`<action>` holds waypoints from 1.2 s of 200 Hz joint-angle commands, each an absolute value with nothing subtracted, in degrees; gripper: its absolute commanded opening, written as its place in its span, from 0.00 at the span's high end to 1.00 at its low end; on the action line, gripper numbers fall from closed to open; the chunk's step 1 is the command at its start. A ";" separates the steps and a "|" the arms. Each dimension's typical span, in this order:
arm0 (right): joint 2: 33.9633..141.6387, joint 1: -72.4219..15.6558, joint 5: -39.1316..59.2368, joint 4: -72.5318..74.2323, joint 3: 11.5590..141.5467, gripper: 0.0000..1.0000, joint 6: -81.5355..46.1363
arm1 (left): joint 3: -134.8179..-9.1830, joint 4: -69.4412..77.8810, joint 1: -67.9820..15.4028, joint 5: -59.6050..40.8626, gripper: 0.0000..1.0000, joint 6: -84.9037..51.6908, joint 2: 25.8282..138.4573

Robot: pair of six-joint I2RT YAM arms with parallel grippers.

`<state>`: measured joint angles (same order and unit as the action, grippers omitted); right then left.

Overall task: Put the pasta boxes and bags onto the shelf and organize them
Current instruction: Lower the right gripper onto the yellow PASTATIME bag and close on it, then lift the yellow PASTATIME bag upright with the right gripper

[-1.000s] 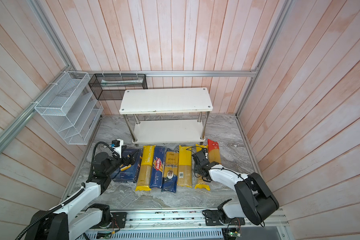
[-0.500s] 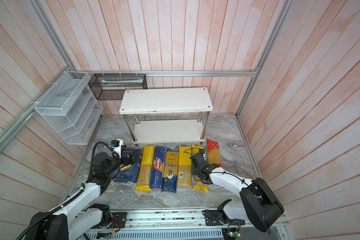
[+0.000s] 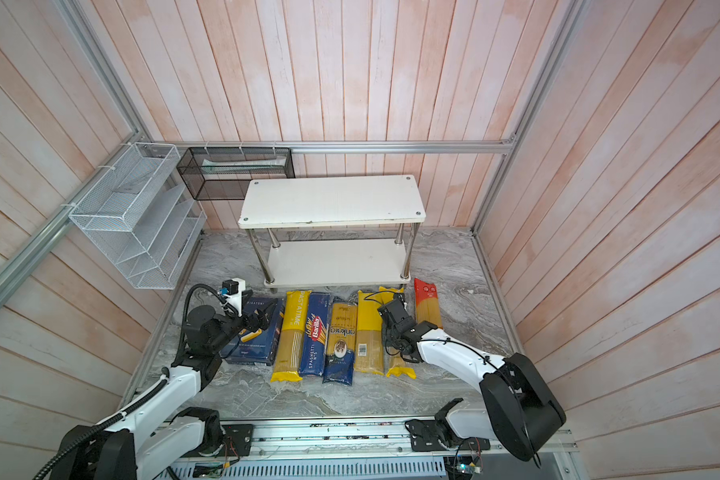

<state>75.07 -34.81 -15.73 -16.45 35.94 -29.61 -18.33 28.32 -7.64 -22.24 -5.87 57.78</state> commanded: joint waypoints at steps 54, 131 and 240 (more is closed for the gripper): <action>67.69 -35.06 -14.83 -18.80 43.07 1.00 -25.48 | -17.41 29.09 -7.71 -23.16 0.00 -6.33 56.83; 60.56 -35.03 -8.01 -18.19 44.49 1.00 -22.47 | -16.87 29.38 -7.73 -22.68 0.01 -6.42 55.95; 56.34 -42.10 -0.44 -14.64 51.25 1.00 -11.16 | -16.92 29.37 -7.74 -22.60 0.00 -6.49 56.11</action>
